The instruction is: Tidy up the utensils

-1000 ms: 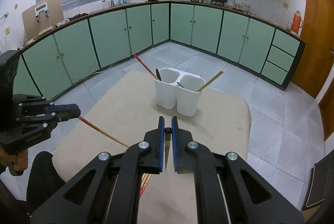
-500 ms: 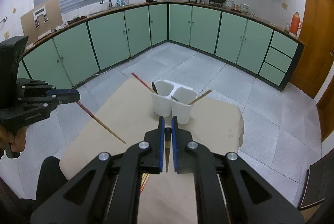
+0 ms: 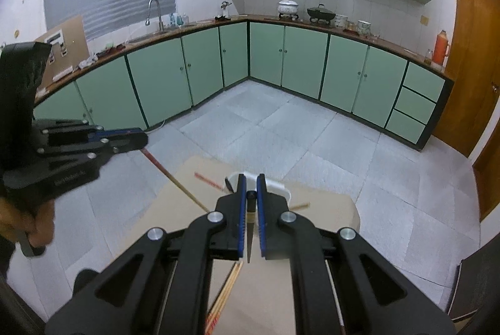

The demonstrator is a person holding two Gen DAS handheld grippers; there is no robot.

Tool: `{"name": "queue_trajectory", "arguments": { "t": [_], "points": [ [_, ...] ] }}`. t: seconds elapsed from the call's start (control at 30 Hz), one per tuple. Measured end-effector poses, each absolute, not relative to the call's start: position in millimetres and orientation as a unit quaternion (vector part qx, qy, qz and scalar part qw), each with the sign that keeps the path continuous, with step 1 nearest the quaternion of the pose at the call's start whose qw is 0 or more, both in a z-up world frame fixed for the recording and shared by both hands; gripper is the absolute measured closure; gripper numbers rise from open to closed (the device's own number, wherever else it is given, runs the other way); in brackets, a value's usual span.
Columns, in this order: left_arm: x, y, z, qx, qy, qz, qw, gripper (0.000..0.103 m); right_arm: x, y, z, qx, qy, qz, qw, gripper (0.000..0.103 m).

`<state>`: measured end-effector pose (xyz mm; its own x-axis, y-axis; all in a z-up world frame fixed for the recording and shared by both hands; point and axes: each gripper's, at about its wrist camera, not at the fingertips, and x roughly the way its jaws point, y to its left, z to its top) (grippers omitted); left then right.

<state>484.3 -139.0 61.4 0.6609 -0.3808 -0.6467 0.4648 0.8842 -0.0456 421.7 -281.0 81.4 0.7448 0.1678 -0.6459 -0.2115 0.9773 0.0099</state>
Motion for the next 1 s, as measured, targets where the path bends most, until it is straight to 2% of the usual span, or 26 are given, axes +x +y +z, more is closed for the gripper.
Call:
{"name": "queue_trajectory", "arguments": {
  "t": [0.27, 0.57, 0.7, 0.77, 0.9, 0.97, 1.0],
  "points": [
    [563, -152, 40, 0.041, 0.339, -0.208, 0.917, 0.097, 498, -290, 81, -0.008, 0.331, 0.073, 0.941, 0.098],
    [618, -155, -55, 0.008, 0.395, -0.204, 0.896, 0.097, 565, -308, 4, 0.023, 0.359, 0.041, 0.932, 0.098],
    [618, -150, -75, 0.016, 0.403, -0.208, 0.891, 0.096, 566, -311, -21, 0.025, 0.366, 0.041, 0.929, 0.094],
    [609, -146, -71, 0.025, 0.392, -0.212, 0.895, 0.085, 558, -316, -23, 0.031, 0.361, 0.041, 0.931, 0.089],
    [586, -130, -49, 0.033, 0.361, -0.211, 0.908, 0.073, 523, -333, -13, 0.042, 0.336, 0.052, 0.940, 0.089],
    [561, -116, -38, 0.042, 0.338, -0.211, 0.916, 0.059, 493, -339, -10, 0.042, 0.317, 0.058, 0.946, 0.088],
    [551, -111, -34, 0.047, 0.329, -0.209, 0.920, 0.056, 478, -341, -10, 0.041, 0.310, 0.060, 0.948, 0.088]
  ]
}}
